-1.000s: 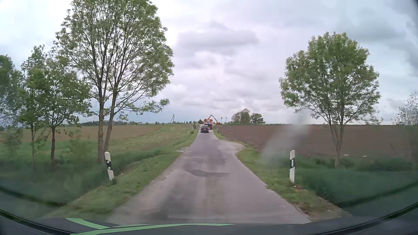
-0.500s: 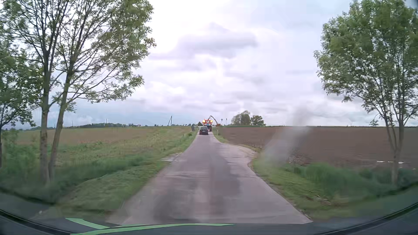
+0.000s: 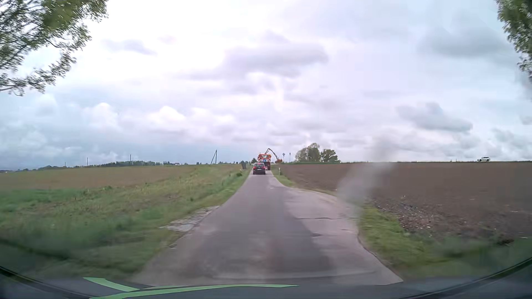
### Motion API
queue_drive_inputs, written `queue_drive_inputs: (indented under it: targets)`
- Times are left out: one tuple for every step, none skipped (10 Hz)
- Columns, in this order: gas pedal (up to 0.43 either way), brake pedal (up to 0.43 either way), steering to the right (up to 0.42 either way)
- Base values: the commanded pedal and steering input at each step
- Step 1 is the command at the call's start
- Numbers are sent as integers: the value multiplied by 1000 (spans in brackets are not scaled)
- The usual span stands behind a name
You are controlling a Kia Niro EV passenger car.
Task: Follow the waypoints while adhering to traffic rules and regulations
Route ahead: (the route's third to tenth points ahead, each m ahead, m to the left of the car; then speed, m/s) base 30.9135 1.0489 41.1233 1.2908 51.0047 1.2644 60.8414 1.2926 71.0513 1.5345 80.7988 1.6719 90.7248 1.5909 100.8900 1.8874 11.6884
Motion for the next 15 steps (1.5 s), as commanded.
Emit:
queue_drive_inputs:
  targets:
    - [0,134,0]
    - [0,140,0]
    - [0,140,0]
    - [0,146,0]
    - [0,152,0]
    - [0,152,0]
    - [0,152,0]
    - [0,159,0]
    - [0,165,0]
    - [0,171,0]
    - [0,177,0]
    - [0,183,0]
    - [0,195,0]
    - [0,201,0]
    - [0,201,0]
